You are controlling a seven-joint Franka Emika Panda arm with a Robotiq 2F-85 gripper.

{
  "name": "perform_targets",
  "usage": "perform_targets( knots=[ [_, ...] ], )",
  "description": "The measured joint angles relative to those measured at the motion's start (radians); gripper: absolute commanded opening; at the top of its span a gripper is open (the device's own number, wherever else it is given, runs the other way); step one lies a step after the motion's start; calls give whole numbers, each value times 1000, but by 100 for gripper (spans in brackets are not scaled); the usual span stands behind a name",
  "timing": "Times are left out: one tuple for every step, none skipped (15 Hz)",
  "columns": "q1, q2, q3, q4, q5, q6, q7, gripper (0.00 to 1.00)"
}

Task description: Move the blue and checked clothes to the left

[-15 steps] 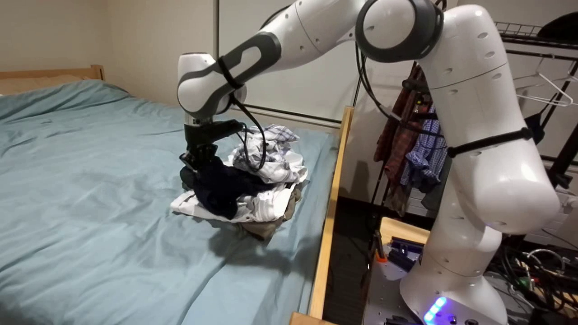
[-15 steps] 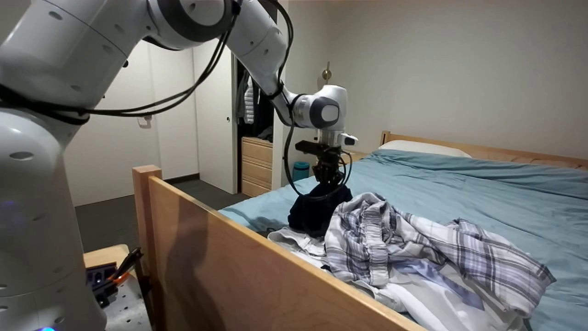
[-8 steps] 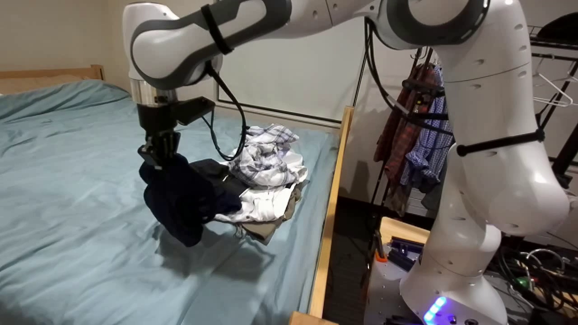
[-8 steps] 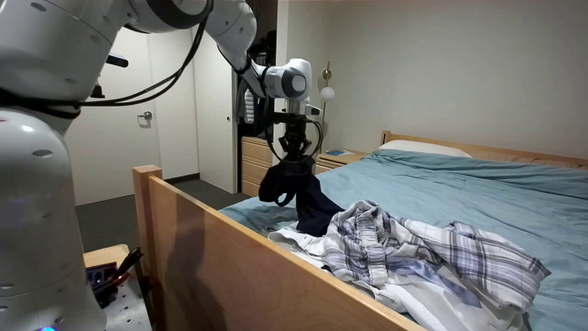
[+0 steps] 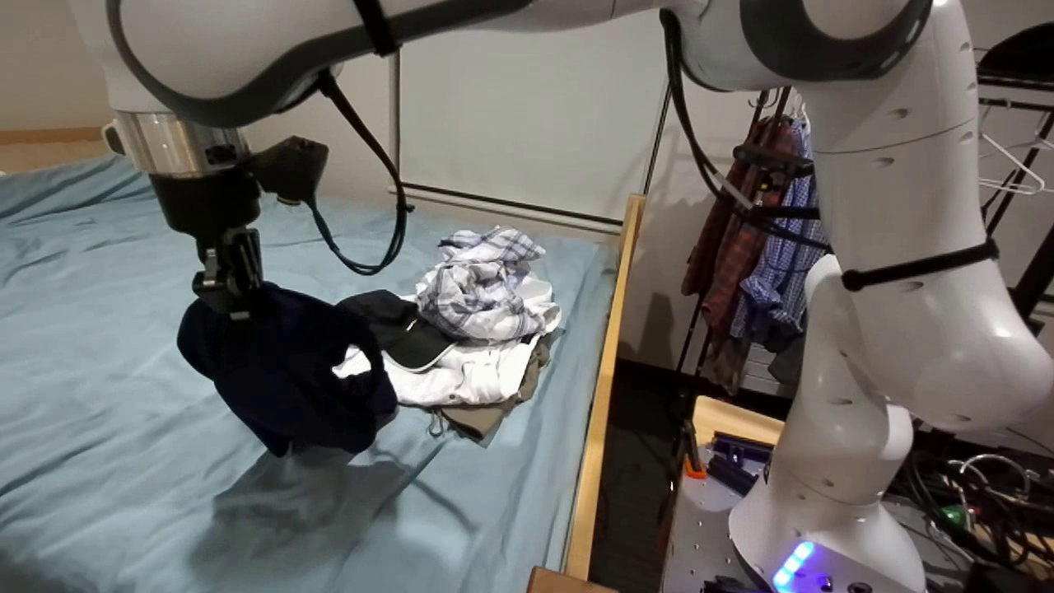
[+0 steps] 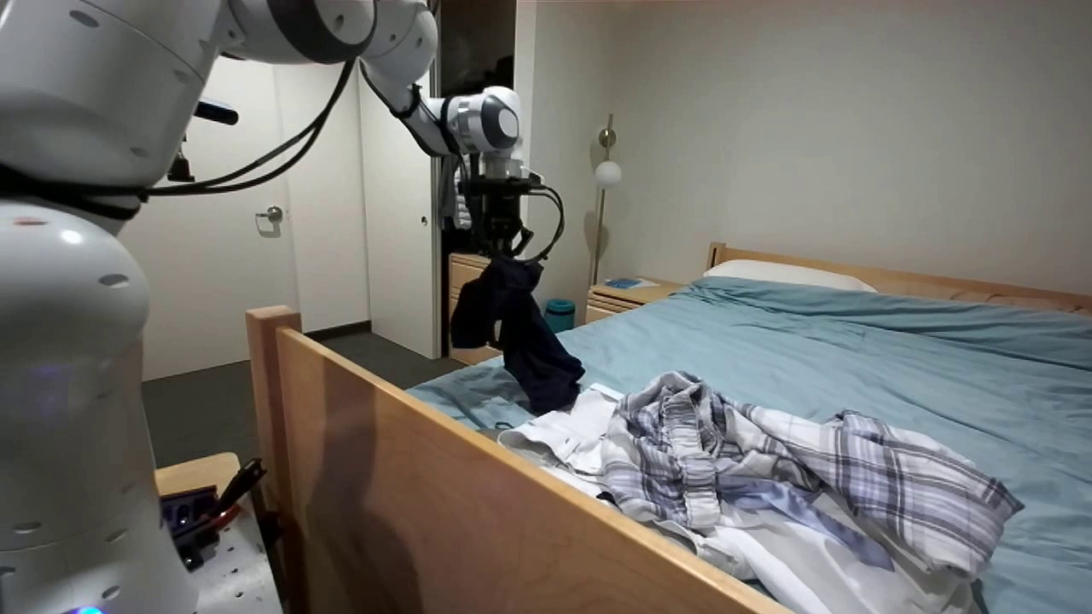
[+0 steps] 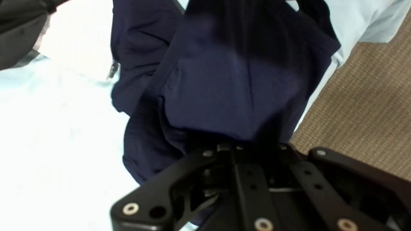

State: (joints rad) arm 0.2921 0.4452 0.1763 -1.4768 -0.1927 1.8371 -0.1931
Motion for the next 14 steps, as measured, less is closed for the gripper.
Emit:
perform_targets(
  knots=[
    [13,3,3,16,-20,-18,-30,8],
    [19,8,10,32,-27,-36,-71,8],
    [24,13,16,47,-39,-45,-110,8],
    [27,18,23,59,-46,-53,-152,8],
    [28,25,30,71,-52,-59,-196,8],
    [28,31,37,82,-60,-63,-240,8],
    [28,38,39,91,-63,-65,-279,8],
    [26,47,39,102,-64,-65,-314,8],
    [23,58,35,114,-69,-65,-334,8],
    [19,71,25,127,-80,-65,-347,8],
    [14,86,12,140,-101,-62,-354,8],
    [8,101,-4,152,-124,-60,-356,8],
    [2,118,-21,162,-149,-53,-357,8],
    [-6,137,-37,172,-168,-43,-357,8]
  ],
)
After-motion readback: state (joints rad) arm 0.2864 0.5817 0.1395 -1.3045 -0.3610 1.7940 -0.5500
